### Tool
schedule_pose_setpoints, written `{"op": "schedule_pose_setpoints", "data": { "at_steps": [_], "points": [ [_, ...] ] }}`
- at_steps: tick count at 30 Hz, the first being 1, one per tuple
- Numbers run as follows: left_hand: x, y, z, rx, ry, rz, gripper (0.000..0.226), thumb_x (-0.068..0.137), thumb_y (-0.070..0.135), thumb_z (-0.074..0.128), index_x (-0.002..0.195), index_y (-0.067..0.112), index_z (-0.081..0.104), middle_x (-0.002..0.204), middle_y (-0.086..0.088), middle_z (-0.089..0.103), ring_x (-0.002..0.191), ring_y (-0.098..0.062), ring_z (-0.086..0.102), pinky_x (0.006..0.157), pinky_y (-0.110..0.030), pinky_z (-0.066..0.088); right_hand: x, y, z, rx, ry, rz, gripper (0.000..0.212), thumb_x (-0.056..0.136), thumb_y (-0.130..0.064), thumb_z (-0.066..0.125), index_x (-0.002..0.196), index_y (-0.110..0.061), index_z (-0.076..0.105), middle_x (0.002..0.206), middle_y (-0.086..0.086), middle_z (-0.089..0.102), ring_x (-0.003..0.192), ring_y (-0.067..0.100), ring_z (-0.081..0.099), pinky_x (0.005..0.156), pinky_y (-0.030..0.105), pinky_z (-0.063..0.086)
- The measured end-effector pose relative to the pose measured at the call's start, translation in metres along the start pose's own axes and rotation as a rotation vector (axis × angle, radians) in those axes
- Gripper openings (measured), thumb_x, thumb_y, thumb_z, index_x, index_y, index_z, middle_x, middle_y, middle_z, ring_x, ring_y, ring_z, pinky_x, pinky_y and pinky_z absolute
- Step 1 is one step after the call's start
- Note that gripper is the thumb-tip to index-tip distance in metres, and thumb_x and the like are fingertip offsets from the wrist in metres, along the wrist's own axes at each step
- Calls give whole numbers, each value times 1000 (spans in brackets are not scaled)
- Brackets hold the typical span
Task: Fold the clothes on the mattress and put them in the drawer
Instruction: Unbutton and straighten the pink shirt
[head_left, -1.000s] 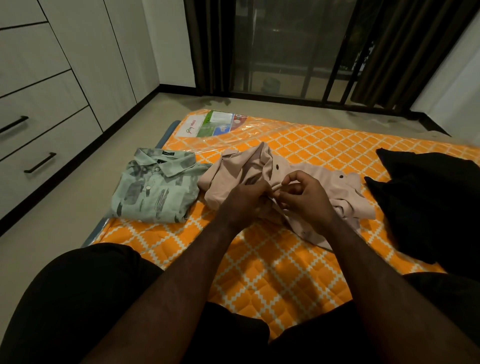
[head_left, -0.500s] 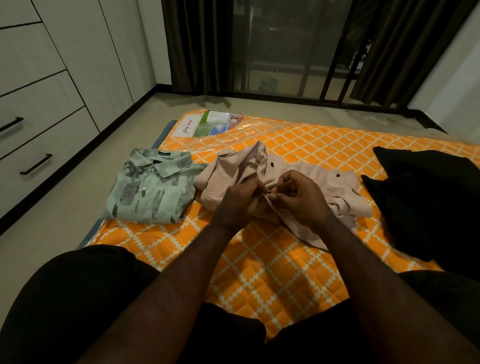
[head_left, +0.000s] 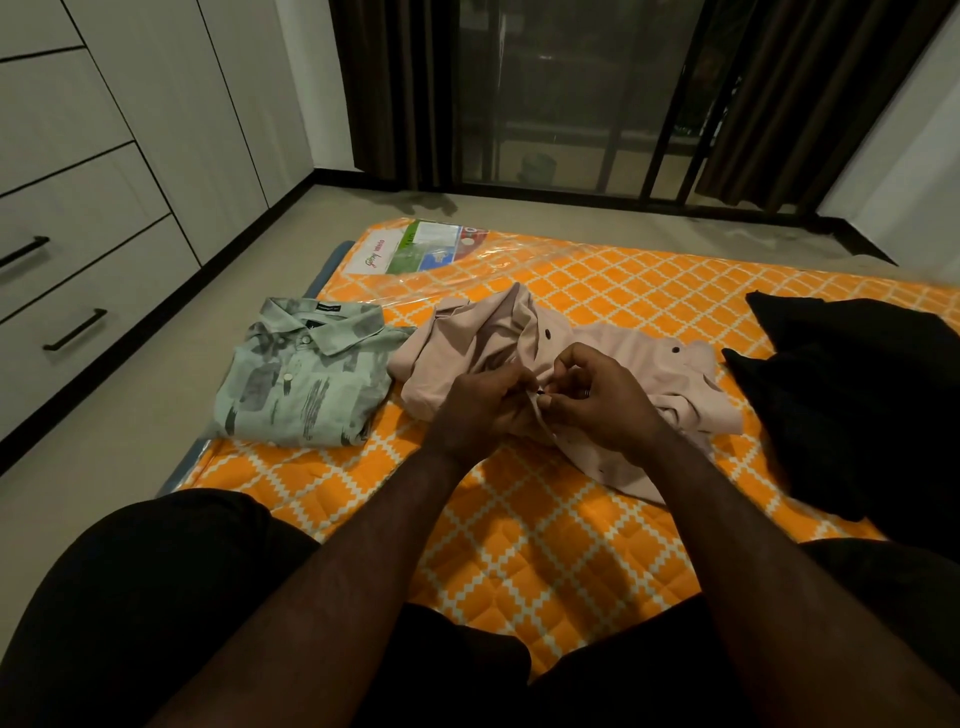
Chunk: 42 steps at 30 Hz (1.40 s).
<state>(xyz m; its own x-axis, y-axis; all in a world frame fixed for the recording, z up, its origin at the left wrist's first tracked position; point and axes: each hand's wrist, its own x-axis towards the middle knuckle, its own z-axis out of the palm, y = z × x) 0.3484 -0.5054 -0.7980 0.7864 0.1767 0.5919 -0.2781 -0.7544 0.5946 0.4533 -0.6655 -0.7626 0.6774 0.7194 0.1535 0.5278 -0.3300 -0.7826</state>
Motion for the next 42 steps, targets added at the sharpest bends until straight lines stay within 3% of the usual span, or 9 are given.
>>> {"op": "schedule_pose_setpoints", "data": {
  "at_steps": [5, 8, 12, 18, 22, 27, 31, 34, 42],
  "points": [
    [2, -1, -1, 48, -57, 22, 37, 92, 33, 50, 107, 7, 71, 96, -6, 74, 85, -17, 69, 71, -28, 55, 2, 0, 0, -23, 8, -32, 27, 83, -5, 81, 92, -16, 58, 88, -5, 72, 81, 6, 69, 71, 35, 60],
    [2, -3, 1, 107, -62, 58, 21, 94, 18, 57, 106, 7, 70, 93, -8, 73, 83, -21, 69, 68, -31, 56, 3, 0, 0, -19, 1, -41, 27, 82, -2, 81, 92, -14, 58, 90, -6, 71, 83, 0, 68, 73, 27, 59],
    [3, -5, 0, 151, -50, 93, 14, 90, 10, 66, 102, 6, 70, 90, -10, 73, 79, -24, 69, 66, -24, 48, 3, 1, -2, -23, -12, -39, 27, 81, -2, 81, 91, -16, 60, 91, -5, 72, 87, 4, 70, 78, 35, 61],
    [10, -3, -3, 183, -115, 188, 9, 83, 7, 70, 89, 4, 75, 79, -13, 73, 67, -26, 70, 57, -37, 58, 4, 2, -6, 229, -102, 153, 20, 86, 5, 75, 98, -6, 63, 99, 14, 74, 93, 34, 74, 77, 49, 64],
    [10, -6, -4, 48, -51, 75, 9, 81, 6, 73, 90, 6, 76, 81, -7, 74, 71, -17, 69, 62, -31, 55, 5, 1, -11, 250, -120, 157, 24, 87, 6, 75, 97, -7, 58, 95, 21, 72, 89, 41, 73, 78, 60, 61],
    [15, 1, 3, -96, 57, -298, 21, 81, 15, 80, 92, 15, 62, 84, 2, 71, 78, -10, 69, 66, -25, 55, 6, 1, -2, 100, 36, 55, 23, 81, -24, 74, 85, -21, 51, 81, 1, 69, 79, 31, 68, 69, 61, 56],
    [10, 6, 11, -296, 32, -496, 23, 88, 38, 70, 86, 16, 69, 80, 0, 70, 78, -19, 69, 71, -48, 59, 5, 2, 10, 36, 217, 32, 23, 83, -22, 72, 82, -21, 49, 79, -1, 65, 75, 23, 65, 67, 53, 55],
    [8, 13, 16, -361, 37, -542, 34, 87, 49, 70, 89, 15, 72, 82, -1, 72, 80, -19, 70, 72, -50, 60, 1, -1, 20, 25, 317, -4, 18, 85, -9, 69, 83, -14, 52, 77, 0, 63, 71, 20, 62, 60, 44, 51],
    [9, 11, 25, -300, 165, -590, 13, 98, 24, 65, 96, 13, 70, 86, 0, 70, 82, -17, 68, 75, -49, 59, 1, -6, 33, 71, 393, 39, 18, 86, -12, 71, 81, -13, 54, 75, 1, 64, 66, 16, 61, 53, 27, 47]
  ]
}}
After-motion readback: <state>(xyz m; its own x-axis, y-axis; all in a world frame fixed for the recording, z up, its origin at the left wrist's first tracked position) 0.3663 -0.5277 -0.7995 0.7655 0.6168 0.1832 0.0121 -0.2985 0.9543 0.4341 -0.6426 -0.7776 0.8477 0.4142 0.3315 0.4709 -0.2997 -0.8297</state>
